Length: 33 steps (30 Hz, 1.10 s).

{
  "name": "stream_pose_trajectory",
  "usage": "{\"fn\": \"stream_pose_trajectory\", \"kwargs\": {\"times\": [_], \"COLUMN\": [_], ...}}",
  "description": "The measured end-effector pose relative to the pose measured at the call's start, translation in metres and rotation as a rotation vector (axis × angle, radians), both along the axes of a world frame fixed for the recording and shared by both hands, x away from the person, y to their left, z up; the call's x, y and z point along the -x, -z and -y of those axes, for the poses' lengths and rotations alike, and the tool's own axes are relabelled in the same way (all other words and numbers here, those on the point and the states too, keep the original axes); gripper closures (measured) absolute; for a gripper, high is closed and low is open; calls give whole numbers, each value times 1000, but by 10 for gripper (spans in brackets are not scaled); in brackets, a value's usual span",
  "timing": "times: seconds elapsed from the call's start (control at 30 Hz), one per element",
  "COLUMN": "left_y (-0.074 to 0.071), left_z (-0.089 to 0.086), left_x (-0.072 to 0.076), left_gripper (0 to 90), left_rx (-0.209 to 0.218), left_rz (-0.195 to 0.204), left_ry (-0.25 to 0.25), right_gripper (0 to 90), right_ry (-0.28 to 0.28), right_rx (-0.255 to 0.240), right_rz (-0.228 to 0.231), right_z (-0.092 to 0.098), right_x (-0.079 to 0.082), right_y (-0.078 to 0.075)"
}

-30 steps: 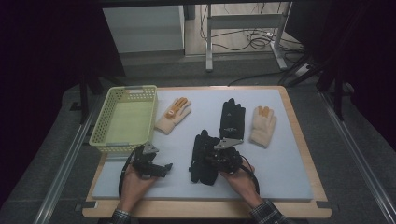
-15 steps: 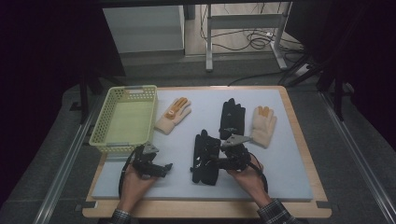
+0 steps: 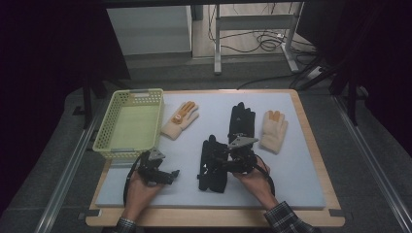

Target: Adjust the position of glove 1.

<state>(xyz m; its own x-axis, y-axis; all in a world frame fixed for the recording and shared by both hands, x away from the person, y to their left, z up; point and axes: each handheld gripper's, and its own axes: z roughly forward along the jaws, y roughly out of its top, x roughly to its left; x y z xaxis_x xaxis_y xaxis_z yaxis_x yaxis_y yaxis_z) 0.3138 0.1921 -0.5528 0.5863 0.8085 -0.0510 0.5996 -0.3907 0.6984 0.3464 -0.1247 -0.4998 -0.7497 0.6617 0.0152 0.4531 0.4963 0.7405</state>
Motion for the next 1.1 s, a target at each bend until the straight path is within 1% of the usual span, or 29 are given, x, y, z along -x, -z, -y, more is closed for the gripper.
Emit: {"fn": "stream_pose_trajectory", "kwargs": {"times": [0.03,0.07,0.1,0.13,0.2,0.23,0.33,0.4,0.43,0.5,0.57,0.6,0.63,0.77,0.8,0.87,0.9,0.93,0.97,1.1], "left_y": [0,0,0,0,0,0,0,0,0,0,0,0,0,0,0,0,0,0,0,0], "left_z": [0,0,0,0,0,0,0,0,0,0,0,0,0,0,0,0,0,0,0,0], "left_x": [0,0,0,0,0,0,0,0,0,0,0,0,0,0,0,0,0,0,0,0], "left_gripper": [20,20,20,20,20,20,20,20,20,20,20,20,20,20,20,20,20,20,19,20], "left_rx": [0,0,0,-4,-4,-4,-4,-4,-4,-4,-4,-3,-3,-3,-3,-3,-3,-3,-3,-2], "left_rz": [0,0,0,-1,-1,-1,-1,-1,-1,-1,-1,-1,-1,-2,-2,-2,-2,-2,-2,-1], "left_ry": [0,0,0,4,3,4,3,4,4,3,4,3,3,3,3,4,4,4,4,4], "right_gripper": [480,480,483,483,483,480,477,472,472,477,493,493,518,560,560,562,562,560,560,561], "right_ry": [5,5,11,11,19,23,22,30,47,64,82,82,102,135,135,157,171,181,181,204], "right_rx": [37,37,63,63,100,89,78,57,42,41,37,37,39,64,64,69,75,77,77,84], "right_rz": [12,12,5,5,7,-8,-9,-2,3,21,27,27,33,39,39,37,36,38,38,46], "right_z": [-3,-3,-4,-4,-5,-3,-1,3,8,14,20,20,27,40,40,45,48,49,49,52], "right_x": [-3,-3,-6,-6,-9,-12,-13,-15,-20,-26,-35,-35,-44,-63,-63,-75,-84,-89,-89,-108], "right_y": [5,5,11,11,17,21,19,15,9,3,-1,-1,-4,-7,-7,-6,-5,-4,-4,-3]}}
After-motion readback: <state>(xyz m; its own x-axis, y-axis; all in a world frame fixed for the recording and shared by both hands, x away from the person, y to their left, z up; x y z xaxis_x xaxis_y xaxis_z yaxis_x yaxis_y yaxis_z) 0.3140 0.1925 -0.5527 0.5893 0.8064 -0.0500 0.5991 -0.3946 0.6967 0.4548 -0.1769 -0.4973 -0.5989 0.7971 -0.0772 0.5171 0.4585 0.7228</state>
